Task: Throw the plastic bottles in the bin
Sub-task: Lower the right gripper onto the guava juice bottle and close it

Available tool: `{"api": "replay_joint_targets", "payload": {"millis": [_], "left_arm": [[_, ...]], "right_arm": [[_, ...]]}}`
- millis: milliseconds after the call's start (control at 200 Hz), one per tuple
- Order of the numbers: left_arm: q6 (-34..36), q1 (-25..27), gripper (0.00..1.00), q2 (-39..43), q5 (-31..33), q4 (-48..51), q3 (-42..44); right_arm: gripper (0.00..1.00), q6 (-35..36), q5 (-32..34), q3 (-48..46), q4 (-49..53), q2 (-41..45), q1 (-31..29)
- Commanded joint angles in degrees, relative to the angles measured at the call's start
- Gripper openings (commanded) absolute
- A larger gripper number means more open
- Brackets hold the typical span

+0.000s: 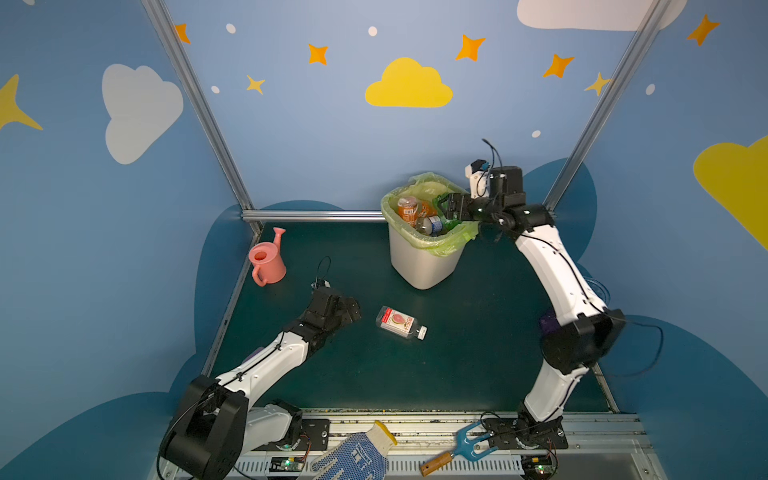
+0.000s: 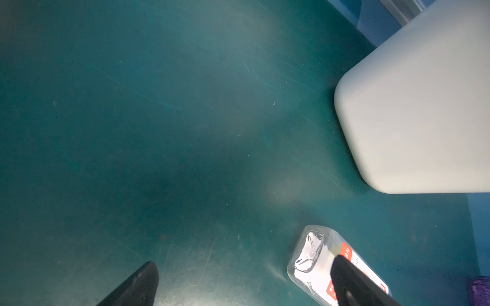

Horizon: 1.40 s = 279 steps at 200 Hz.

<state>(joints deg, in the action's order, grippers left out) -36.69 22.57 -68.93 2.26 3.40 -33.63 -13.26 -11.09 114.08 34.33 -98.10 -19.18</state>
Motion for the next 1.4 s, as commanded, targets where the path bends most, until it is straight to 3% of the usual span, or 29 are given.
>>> {"api": "replay_joint_targets", "payload": {"millis": [0,365,646,776,1041,1392], "left_arm": [[0.4,0.1,1.0,1.1,1.3,1.0,-0.3],[0.0,0.0,1.0,-0.4,1.7,0.9,-0.7],[-3.6,-0.1,1.0,0.4,6.3,3.0,-0.1],[-4.6,-0.6,1.0,2.1,7.7,2.9,1.2],[-5.6,-1.7,1.0,6.9,10.8,4.0,3.7],[-4.5,-4.8,1.0,14.5,11.6,5.4,8.4]], "right_arm": [[0.96,0.5,2.7,-1.7,-9.5,14.1,0.2],[0.96,-2.0,2.7,-25.7,-11.7,28.0,0.7],[0.95,-3.5,5.5,-56.6,-18.6,37.8,-11.8],[0.96,-2.6,7.1,-66.0,-23.9,37.4,-19.2],[0.98,3.7,9.0,-65.8,-28.5,20.7,-27.3],[0.98,12.2,8.0,-48.3,-14.5,-1.2,-31.2]]}}
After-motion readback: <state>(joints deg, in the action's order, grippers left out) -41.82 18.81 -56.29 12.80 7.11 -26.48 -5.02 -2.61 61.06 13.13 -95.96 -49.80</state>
